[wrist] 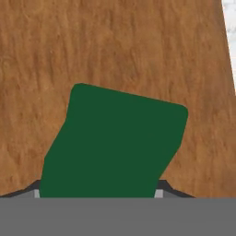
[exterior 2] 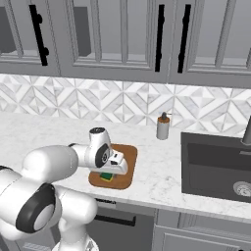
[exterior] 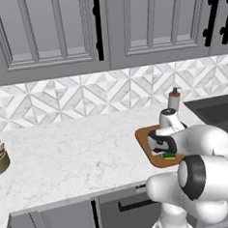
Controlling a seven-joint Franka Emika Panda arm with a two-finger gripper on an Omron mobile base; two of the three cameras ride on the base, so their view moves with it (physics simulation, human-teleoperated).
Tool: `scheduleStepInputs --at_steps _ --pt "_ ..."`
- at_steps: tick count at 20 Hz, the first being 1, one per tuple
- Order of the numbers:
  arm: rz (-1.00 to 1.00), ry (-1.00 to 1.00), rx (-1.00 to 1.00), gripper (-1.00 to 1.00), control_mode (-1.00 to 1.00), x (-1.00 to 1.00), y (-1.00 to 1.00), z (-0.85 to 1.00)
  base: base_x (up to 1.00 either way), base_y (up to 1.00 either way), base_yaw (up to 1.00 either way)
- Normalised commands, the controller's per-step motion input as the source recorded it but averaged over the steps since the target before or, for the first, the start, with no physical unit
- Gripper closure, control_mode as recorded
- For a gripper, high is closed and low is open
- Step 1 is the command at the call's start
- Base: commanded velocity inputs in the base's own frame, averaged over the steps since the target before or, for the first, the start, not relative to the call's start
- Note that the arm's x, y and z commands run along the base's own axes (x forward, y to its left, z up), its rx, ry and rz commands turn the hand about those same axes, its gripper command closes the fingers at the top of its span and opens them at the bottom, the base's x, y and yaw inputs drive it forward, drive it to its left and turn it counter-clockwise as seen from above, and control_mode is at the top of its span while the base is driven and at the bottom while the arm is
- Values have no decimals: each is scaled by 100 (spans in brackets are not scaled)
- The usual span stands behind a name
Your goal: Pick up the sponge from the counter and clean the cutting board by briefly scrubbing or pressing down on the cutting board. Once finished, release the sponge.
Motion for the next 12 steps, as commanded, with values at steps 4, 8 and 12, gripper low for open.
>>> scheduleStepInputs --at_steps 4,8,12 --pt "0 -1 0 100 -100 24 0 0 0 0 0" --pt "0 -2 0 100 -100 39 0 0 0 0 0" --pt "0 -2 0 100 -100 45 0 0 0 0 0"
